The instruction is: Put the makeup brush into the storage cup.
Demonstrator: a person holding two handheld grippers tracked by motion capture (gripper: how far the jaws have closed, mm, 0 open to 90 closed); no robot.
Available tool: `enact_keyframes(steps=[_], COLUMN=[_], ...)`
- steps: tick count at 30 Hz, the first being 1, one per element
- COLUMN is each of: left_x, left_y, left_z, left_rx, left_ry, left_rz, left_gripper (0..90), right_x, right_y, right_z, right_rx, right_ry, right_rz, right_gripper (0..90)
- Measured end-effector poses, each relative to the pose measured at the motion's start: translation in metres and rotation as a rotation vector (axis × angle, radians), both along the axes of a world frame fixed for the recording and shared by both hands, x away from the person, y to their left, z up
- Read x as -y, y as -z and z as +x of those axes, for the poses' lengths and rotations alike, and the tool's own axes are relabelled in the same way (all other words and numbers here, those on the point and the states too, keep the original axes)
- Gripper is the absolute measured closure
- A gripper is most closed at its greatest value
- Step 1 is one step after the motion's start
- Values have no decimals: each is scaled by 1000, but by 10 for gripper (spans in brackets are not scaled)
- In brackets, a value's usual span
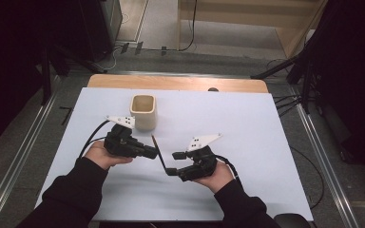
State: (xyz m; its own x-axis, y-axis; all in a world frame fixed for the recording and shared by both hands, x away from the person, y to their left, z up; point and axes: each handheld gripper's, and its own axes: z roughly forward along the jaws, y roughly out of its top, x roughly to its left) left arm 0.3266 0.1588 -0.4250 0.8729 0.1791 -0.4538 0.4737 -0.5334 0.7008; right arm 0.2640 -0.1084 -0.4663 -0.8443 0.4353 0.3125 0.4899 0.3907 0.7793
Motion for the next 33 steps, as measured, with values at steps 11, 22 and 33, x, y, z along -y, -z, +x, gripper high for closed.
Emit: enact_keyframes(steps=[11, 22, 33], left_x=[10, 12, 12], left_y=[6, 12, 15], left_z=[-8, -10, -12], left_rx=[-23, -32, -29], left_ry=[-13, -28, -43], left_rz=[-31, -57, -81], left_gripper=[843, 843, 900], right_x=[-7, -9, -9], right_y=[1, 3, 1], right_z=[1, 3, 5], right_rx=[-10, -52, -103], right_ry=[-14, -17, -22], right_rz=[-18, -39, -40], right_gripper=[486, 718, 838])
